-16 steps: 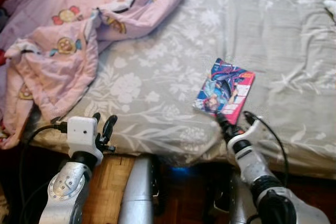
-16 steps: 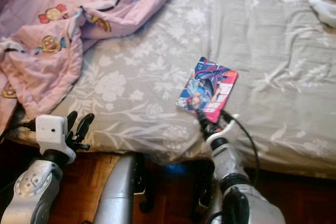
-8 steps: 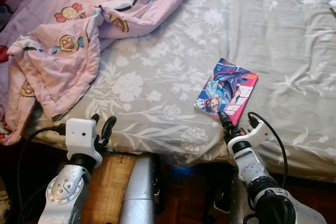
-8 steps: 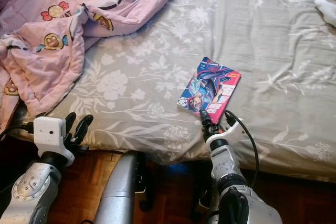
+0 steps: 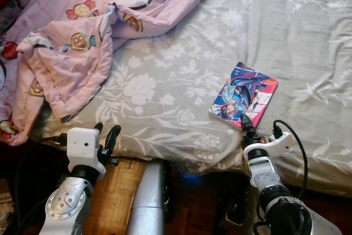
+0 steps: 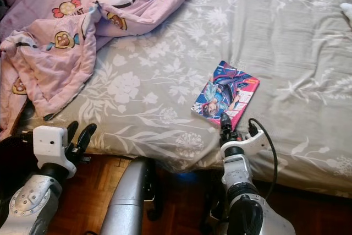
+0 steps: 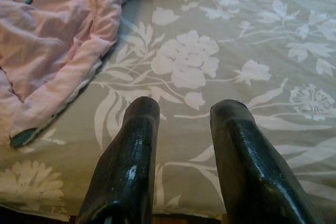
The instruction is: Clean up the room
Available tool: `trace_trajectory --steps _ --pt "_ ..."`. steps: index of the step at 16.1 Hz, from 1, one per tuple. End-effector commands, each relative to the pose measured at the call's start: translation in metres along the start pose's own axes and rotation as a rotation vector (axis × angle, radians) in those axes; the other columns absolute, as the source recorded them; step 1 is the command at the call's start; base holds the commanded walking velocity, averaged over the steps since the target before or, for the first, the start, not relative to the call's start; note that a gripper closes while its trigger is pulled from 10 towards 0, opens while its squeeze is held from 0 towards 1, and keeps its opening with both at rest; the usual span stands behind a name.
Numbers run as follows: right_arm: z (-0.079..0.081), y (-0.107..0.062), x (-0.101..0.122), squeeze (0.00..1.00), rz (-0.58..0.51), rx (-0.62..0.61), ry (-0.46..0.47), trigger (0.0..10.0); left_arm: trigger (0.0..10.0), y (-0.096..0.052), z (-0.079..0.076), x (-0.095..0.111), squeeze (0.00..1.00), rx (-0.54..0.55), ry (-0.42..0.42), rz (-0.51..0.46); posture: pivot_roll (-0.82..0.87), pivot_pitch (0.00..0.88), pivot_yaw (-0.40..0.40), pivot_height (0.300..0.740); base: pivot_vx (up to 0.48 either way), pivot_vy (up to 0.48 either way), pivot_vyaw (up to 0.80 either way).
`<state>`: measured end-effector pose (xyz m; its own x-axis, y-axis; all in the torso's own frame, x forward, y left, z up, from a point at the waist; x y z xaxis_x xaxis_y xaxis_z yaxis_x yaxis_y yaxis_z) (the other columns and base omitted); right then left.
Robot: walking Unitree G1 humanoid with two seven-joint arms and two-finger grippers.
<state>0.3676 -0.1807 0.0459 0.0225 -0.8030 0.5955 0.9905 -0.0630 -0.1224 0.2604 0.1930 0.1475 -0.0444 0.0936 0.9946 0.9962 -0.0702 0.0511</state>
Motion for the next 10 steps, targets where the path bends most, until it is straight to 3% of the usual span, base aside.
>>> trace_trajectory --steps 1,10 --pt "-0.0101 -0.0072 -0.0105 0.00 0.023 -0.035 0.017 0.0 10.0 -0.0072 0.0036 -0.0061 0.00 0.014 0.012 0.040 0.43 0.532 0.118 0.615 0.000 0.000 0.00" --pt "-0.0104 -0.0099 -0.0162 0.00 0.043 -0.012 0.016 0.0 10.0 -0.0107 0.0058 -0.0099 0.00 0.022 0.016 0.058 0.43 0.534 0.116 0.615 0.000 0.000 0.00"
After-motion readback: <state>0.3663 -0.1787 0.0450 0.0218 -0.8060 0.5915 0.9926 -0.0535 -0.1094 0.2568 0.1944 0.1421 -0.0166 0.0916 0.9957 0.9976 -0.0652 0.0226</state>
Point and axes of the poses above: a point about 5 cm out from each wrist's last joint towards the gripper, its own y axis pointing out of the wrist towards the gripper, its own x axis along the axis of the wrist's last joint, z = x × y, the point moved 3 cm from there along y, pointing out of the wrist towards the gripper, and after that the axes turned 11 degrees about -y, right-handed, at the moved point
